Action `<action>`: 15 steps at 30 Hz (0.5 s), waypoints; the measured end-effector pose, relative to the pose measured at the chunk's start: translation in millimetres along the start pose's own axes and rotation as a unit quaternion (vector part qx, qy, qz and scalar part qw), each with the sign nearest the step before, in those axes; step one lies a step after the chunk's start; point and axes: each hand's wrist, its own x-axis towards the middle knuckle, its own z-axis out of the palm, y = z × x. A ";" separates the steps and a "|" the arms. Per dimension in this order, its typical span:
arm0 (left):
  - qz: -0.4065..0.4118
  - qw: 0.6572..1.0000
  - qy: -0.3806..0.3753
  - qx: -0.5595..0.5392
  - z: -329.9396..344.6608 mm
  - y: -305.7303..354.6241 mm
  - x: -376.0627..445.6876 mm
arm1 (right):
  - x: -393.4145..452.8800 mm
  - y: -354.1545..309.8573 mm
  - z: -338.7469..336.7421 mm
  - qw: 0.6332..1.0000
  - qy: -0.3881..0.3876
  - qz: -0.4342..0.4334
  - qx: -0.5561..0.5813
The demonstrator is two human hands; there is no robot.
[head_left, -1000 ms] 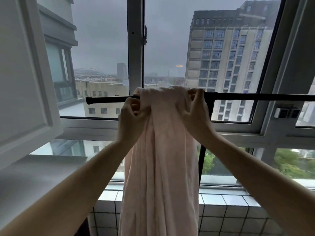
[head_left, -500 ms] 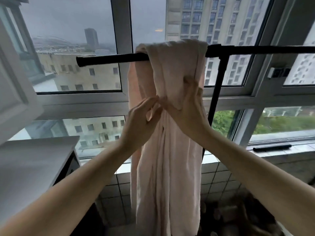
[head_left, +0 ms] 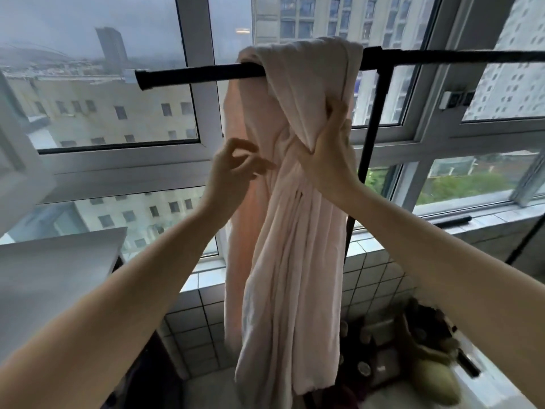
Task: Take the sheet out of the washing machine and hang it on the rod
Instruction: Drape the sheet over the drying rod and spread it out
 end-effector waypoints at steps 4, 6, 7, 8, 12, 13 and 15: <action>0.051 0.983 0.141 0.111 -6.6 5.3 32.0 | -1.8 7.1 -9.2 1.000 0.000 -0.015 0.020; 0.032 0.986 0.103 0.124 -4.9 5.4 49.3 | -4.7 9.2 -15.2 0.999 -0.003 -0.024 0.022; 0.012 0.991 0.076 0.113 -2.8 6.2 55.7 | -4.9 9.4 -17.4 0.999 -0.004 -0.033 0.024; -0.016 0.995 0.055 0.086 0.1 6.7 61.1 | -3.4 10.2 -19.0 0.999 -0.007 -0.045 0.026; -0.106 0.993 0.051 -0.002 17.6 3.5 69.8 | 8.3 14.1 -22.5 0.996 0.009 -0.087 0.028; -0.108 0.992 0.065 -0.001 21.9 3.2 70.0 | 13.5 13.4 -24.9 0.995 0.022 -0.095 0.025; -0.101 0.991 0.084 0.003 28.9 3.1 71.6 | 26.5 10.3 -33.5 0.993 0.049 -0.109 0.007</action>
